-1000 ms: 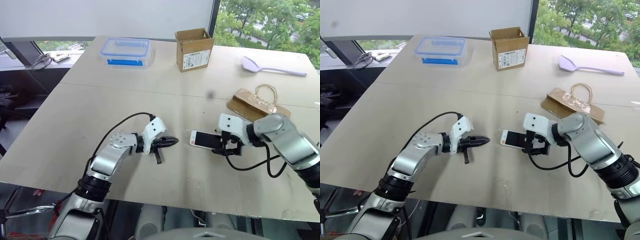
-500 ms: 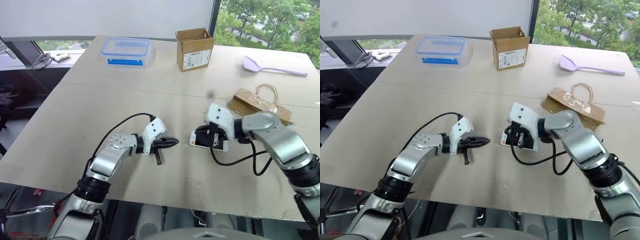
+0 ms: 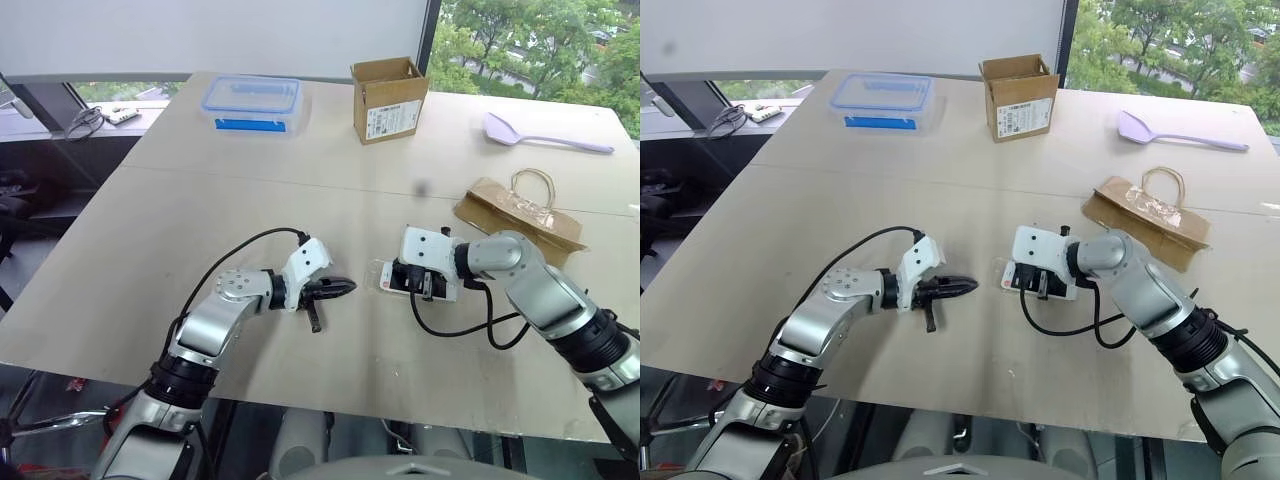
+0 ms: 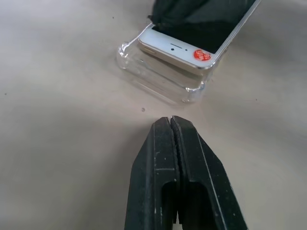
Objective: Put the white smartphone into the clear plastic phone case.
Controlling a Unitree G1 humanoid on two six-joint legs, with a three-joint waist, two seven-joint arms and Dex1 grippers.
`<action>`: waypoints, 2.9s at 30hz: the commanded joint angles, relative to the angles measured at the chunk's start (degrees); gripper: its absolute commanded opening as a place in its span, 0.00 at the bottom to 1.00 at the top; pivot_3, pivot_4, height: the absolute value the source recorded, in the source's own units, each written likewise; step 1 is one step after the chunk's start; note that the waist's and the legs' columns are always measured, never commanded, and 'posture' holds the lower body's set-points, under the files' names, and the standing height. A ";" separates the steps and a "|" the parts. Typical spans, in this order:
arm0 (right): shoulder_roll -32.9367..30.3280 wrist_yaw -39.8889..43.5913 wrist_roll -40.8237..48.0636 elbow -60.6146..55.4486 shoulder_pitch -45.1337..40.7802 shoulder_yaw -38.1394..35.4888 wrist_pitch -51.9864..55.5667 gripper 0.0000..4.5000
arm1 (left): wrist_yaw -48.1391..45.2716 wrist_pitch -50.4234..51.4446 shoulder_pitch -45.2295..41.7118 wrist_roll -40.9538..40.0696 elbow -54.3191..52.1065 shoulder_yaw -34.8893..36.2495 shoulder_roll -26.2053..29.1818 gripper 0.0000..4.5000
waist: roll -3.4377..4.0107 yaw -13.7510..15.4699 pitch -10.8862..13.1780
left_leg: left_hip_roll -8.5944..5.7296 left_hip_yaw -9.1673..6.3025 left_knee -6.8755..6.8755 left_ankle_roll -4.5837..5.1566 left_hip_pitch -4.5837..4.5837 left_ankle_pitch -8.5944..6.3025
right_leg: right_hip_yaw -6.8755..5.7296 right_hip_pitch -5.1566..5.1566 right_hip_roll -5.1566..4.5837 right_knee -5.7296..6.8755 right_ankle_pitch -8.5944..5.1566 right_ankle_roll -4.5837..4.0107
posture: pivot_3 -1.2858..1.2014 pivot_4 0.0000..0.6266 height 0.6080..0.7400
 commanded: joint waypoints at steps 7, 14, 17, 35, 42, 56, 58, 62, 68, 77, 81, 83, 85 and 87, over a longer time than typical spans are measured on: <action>1.99 4.72 15.13 -10.44 2.11 -12.51 7.55 0.03 | 0.55 0.55 0.54 -0.93 -3.02 0.82 0.08 0.00 | 0.04 -0.04 0.04 | 0.00 -0.01 -0.01 0.00 -0.02 0.00 | 0.00 -0.01 0.00 0.01 0.00 0.00 | 0.52 0.24 1.00; -4.97 7.62 18.12 -17.91 6.09 -10.56 10.97 0.03 | 0.87 0.66 0.54 -0.94 -3.05 0.53 -0.44 0.00 | 0.04 -0.01 0.03 | 0.00 -0.04 -0.02 0.00 -0.02 -0.01 | -0.01 -0.01 -0.01 -0.02 -0.01 -0.01 | 0.52 0.24 1.00; -7.31 8.18 17.61 -18.04 7.94 -8.53 11.23 0.03 | 0.87 0.55 0.37 -0.89 -2.88 0.48 -0.54 0.00 | 0.03 0.01 0.04 | 0.00 -0.03 -0.02 0.00 -0.03 -0.01 | -0.01 -0.01 -0.02 -0.02 -0.01 -0.01 | 0.52 0.24 1.00; -9.95 11.15 16.52 -8.33 7.49 -9.31 6.43 0.03 | 0.74 0.78 0.66 -0.89 -3.22 0.95 0.23 0.00 | 0.03 -0.02 0.04 | 0.00 -0.03 -0.01 0.00 -0.02 -0.01 | 0.00 -0.02 -0.01 -0.02 -0.01 -0.01 | 0.52 0.24 1.00; -4.26 8.31 21.97 -11.06 4.04 -11.95 10.96 0.03 | 0.86 0.90 0.71 -1.00 -3.33 1.04 0.31 0.00 | 0.03 -0.04 0.05 | 0.01 -0.06 -0.01 0.00 -0.02 -0.01 | 0.00 -0.02 0.00 -0.02 -0.01 -0.01 | 0.52 0.24 1.00; -1.11 3.05 6.34 -1.24 2.42 2.01 6.36 0.03 | 1.41 1.21 1.15 -1.11 -3.94 0.84 -0.17 0.00 | 0.04 -0.06 0.00 | 0.00 -0.01 -0.02 0.00 0.00 0.00 | 0.00 -0.01 0.00 -0.01 -0.01 -0.01 | 0.52 0.24 1.00; -0.38 2.63 5.61 -0.14 2.55 2.51 6.97 0.03 | 1.52 1.33 1.23 -1.14 -4.09 0.86 -0.24 0.00 | 0.02 -0.07 -0.02 | 0.00 -0.02 -0.02 0.00 0.02 0.00 | 0.00 -0.01 0.00 0.00 -0.01 -0.01 | 0.52 0.24 1.00; 0.77 2.78 5.07 1.34 2.86 3.07 8.58 0.03 | 1.75 1.53 1.45 -1.19 -4.34 0.95 -0.36 0.00 | -0.01 -0.07 -0.09 | 0.01 -0.03 -0.02 0.00 0.03 0.00 | 0.00 0.01 0.01 -0.01 -0.01 -0.01 | 0.52 0.24 1.00; 3.84 2.80 7.29 3.53 4.28 2.32 13.76 0.03 | 2.11 1.61 1.71 -1.20 -4.57 0.93 -0.63 0.00 | -0.08 -0.29 -0.35 | 0.04 -0.04 -0.02 0.00 0.27 -0.01 | 0.00 0.22 0.02 0.00 -0.01 -0.01 | 0.52 0.24 1.00; 9.72 -2.42 17.28 -7.37 6.65 -15.39 14.90 0.03 | 4.42 2.00 0.91 -0.58 -3.48 1.39 -1.84 0.00 | -0.02 -0.07 -0.24 | 0.05 -0.09 -0.21 -0.01 0.76 -0.02 | 0.07 0.62 -0.05 -0.10 -0.13 -0.20 | 0.52 0.24 1.00; 7.74 -5.70 18.77 -14.57 7.06 -20.53 17.87 0.03 | 6.21 2.67 0.26 -0.30 -2.85 1.44 -2.76 0.00 | 0.16 -0.01 -0.07 | 0.04 -0.10 -0.22 0.00 0.57 -0.02 | 0.18 0.41 -0.04 -0.09 -0.01 -0.02 | 0.52 0.24 1.00; 3.98 -7.13 17.19 -17.40 8.10 -21.81 18.64 0.03 | 6.64 3.01 -0.06 -0.36 -2.57 1.30 -3.12 0.00 | 0.15 0.05 -0.06 | 0.03 -0.07 -0.25 0.00 0.57 -0.02 | 0.17 0.42 -0.03 -0.13 -0.02 -0.02 | 0.52 0.24 1.00; -1.07 -8.58 14.14 -18.82 10.27 -22.24 17.92 0.03 | 6.93 3.13 -0.43 -0.21 -2.09 0.97 -3.47 0.00 | 0.14 0.19 -0.06 | 0.01 -0.04 -0.31 0.00 0.56 -0.02 | 0.16 0.42 -0.03 -0.19 -0.02 -0.02 | 0.52 0.24 1.00; -4.56 -9.80 12.48 -19.30 12.42 -22.38 17.19 0.03 | 7.06 3.10 -0.74 -0.15 -1.69 0.77 -3.75 0.00 | 0.12 0.06 -0.04 | -0.01 0.00 -0.34 0.00 0.52 -0.02 | 0.13 0.42 -0.05 -0.31 -0.02 -0.02 | 0.52 0.24 1.00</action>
